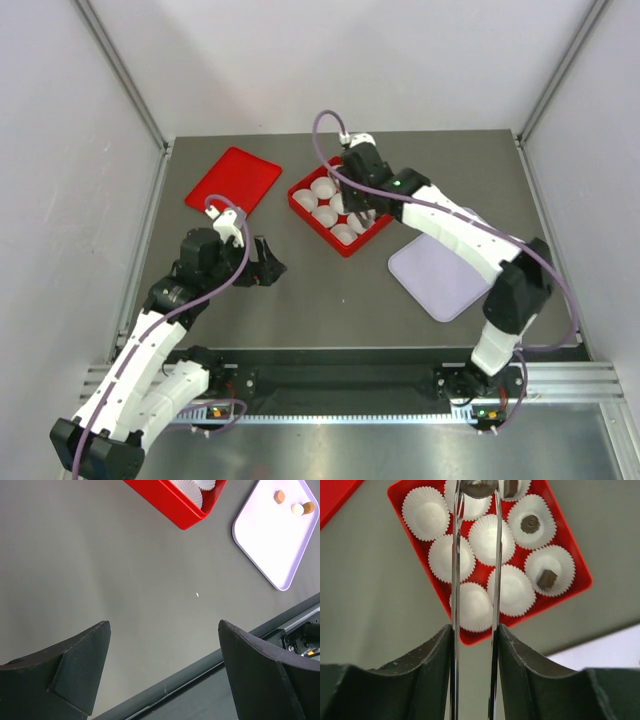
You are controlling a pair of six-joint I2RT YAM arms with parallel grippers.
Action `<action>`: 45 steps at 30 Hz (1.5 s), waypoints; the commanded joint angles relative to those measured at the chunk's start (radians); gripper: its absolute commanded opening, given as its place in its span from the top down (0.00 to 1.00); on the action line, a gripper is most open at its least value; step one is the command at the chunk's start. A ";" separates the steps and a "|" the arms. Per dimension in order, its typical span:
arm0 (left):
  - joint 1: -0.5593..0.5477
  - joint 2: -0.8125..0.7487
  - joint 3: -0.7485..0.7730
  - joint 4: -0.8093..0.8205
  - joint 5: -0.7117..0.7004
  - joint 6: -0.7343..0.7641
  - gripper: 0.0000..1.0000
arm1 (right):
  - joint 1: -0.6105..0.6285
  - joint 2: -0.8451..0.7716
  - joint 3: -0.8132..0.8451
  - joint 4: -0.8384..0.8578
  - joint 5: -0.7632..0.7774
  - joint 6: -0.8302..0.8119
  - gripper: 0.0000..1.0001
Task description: Pack the chocolate
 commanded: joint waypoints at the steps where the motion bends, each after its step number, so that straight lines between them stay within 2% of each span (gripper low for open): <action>1: -0.004 -0.015 0.001 0.034 -0.010 0.007 0.07 | 0.012 0.083 0.114 0.082 -0.005 -0.027 0.62; 12: -0.004 -0.010 0.001 0.038 -0.002 0.007 0.07 | 0.021 0.247 0.166 0.136 -0.024 -0.030 0.59; 25: -0.004 -0.010 0.000 0.036 -0.002 0.007 0.07 | 0.021 0.270 0.194 0.128 0.045 -0.056 0.56; 33: -0.004 -0.005 0.001 0.038 0.002 0.009 0.07 | 0.019 0.095 0.148 0.090 0.111 -0.093 0.56; 38: -0.004 -0.008 0.000 0.038 0.002 0.009 0.07 | -0.016 -0.131 -0.076 0.036 0.179 -0.039 0.56; 41: -0.004 -0.005 0.000 0.039 0.010 0.009 0.07 | -0.106 -0.282 -0.284 0.005 0.174 -0.007 0.55; 42: -0.004 -0.005 0.000 0.039 0.012 0.009 0.07 | -0.129 -0.320 -0.285 0.001 0.168 -0.004 0.55; 45: -0.004 -0.002 0.000 0.041 0.019 0.009 0.07 | -0.241 -0.445 -0.440 -0.010 0.127 0.004 0.55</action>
